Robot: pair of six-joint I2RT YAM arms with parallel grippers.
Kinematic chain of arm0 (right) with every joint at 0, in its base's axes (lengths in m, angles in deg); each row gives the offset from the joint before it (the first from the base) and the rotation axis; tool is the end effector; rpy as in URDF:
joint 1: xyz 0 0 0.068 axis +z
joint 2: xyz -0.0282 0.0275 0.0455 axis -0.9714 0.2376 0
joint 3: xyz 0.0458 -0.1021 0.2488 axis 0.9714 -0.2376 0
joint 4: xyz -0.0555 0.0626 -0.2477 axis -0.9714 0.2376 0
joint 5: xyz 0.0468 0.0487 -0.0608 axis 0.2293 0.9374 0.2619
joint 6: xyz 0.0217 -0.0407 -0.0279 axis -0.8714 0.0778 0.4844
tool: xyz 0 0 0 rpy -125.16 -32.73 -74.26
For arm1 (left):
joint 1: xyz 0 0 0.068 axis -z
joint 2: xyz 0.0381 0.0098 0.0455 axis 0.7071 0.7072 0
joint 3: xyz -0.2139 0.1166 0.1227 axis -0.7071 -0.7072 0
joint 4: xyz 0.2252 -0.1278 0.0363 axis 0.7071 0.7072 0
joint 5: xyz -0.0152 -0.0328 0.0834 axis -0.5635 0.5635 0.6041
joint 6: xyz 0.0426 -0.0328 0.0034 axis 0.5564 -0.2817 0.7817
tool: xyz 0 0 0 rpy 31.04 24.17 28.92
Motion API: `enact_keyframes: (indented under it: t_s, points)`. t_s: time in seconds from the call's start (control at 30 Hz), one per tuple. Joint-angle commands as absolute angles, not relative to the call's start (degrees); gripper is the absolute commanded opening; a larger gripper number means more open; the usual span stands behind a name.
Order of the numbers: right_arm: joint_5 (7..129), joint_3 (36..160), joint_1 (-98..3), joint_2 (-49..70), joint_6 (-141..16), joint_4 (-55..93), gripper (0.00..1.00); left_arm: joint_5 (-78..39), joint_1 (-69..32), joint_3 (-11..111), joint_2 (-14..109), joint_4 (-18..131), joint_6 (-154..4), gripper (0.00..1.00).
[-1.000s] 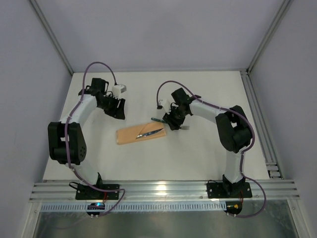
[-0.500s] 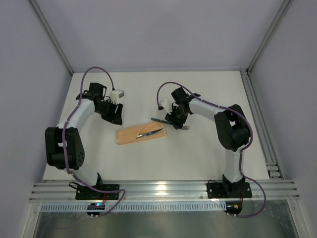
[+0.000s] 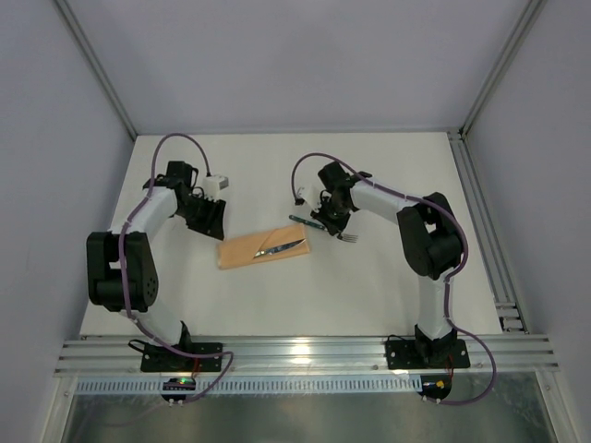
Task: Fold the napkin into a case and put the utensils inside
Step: Pick up the fork from the center of the board, then stuff the fork into the folded napkin.
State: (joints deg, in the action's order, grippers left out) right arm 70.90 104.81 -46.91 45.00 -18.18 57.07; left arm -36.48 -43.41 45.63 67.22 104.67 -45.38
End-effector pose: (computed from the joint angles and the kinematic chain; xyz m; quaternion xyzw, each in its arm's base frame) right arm 0.3497 0.2046 0.1648 -0.5534 0.8128 0.0838 0.1613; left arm 0.3179 -0.0240 0.2166 0.1950 0.9462 -0.1943 0.1700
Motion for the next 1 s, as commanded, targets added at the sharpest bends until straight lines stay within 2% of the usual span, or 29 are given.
enact_keyframes:
  t_s: [0.0, 0.27, 0.43, 0.57, 0.97]
  points:
    - [68.0, 106.9, -47.5, 43.4, -16.0, 59.9, 0.04, -35.0, -43.7, 44.7, 67.7, 103.5, -46.2, 0.46]
    - [69.1, 111.4, -49.8, 38.4, -11.4, 65.9, 0.04, -34.5, -43.7, 42.7, 67.1, 104.9, -45.0, 0.43]
    - [74.1, 113.6, -47.5, 36.2, -3.8, 70.6, 0.04, -34.9, -43.9, 42.0, 67.2, 104.8, -45.2, 0.4]
    - [72.7, 113.3, -43.5, 37.8, 1.4, 73.3, 0.04, -35.0, -43.9, 41.8, 69.1, 104.5, -46.0, 0.37]
    - [73.2, 118.7, -38.5, 45.6, 2.9, 74.5, 0.04, -35.1, -43.9, 40.8, 71.2, 103.7, -46.5, 0.34]
